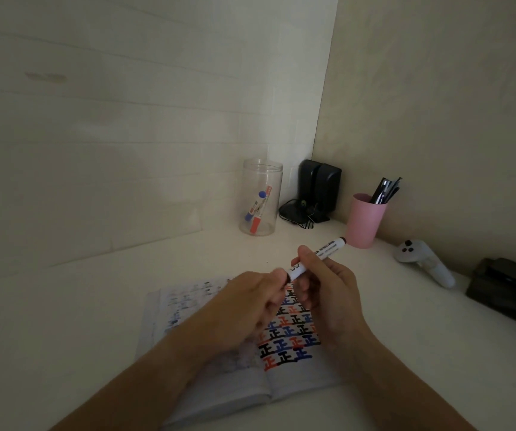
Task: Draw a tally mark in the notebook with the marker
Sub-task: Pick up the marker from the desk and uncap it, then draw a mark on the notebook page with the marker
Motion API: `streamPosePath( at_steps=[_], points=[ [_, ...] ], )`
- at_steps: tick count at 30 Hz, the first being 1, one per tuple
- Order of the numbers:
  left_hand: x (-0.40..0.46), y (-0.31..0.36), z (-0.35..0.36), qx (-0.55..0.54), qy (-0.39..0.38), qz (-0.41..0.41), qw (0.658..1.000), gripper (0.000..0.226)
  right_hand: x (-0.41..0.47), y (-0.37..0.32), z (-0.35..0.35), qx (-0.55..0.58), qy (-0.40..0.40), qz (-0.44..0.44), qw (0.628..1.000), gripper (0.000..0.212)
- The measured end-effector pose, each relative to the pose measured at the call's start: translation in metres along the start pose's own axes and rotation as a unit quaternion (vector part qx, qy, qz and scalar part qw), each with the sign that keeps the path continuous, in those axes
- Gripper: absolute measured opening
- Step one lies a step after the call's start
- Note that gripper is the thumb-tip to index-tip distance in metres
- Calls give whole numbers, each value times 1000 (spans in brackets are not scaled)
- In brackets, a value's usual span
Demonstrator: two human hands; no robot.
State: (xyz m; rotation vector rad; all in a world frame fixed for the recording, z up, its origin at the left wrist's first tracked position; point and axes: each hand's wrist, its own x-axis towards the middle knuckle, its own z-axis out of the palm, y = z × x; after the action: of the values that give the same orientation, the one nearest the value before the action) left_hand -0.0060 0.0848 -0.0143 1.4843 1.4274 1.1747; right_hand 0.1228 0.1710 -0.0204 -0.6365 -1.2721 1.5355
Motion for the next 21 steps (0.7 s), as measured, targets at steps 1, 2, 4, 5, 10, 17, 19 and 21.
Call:
streamPosePath(
  at_steps=[1,2,4,5,10,17,19,21],
  points=[
    [-1,2,-6,-120,-42,-38,991,48,3,-4,-4,54,13,13,998,28],
    [-4,2,-13,-196,-68,-55,977,49,7,-10,-11,120,33,26,992,26],
    [-12,-3,-24,-191,-56,-41,979,49,12,-21,-27,165,54,22,985,22],
    [-15,-6,-25,-103,-14,-7,995,49,9,-25,-30,135,38,17,990,21],
    [-14,-21,-22,324,64,145,933,32,-27,-33,-31,-17,-32,23,999,18],
    [-10,-35,-24,426,33,209,879,21,-60,-23,-63,-180,9,29,983,13],
    [-10,-35,-23,426,31,203,881,20,-65,-17,-65,-217,17,21,976,13],
    [-9,-36,-22,420,30,195,886,20,-67,-13,-65,-253,15,1,967,11]
  ],
)
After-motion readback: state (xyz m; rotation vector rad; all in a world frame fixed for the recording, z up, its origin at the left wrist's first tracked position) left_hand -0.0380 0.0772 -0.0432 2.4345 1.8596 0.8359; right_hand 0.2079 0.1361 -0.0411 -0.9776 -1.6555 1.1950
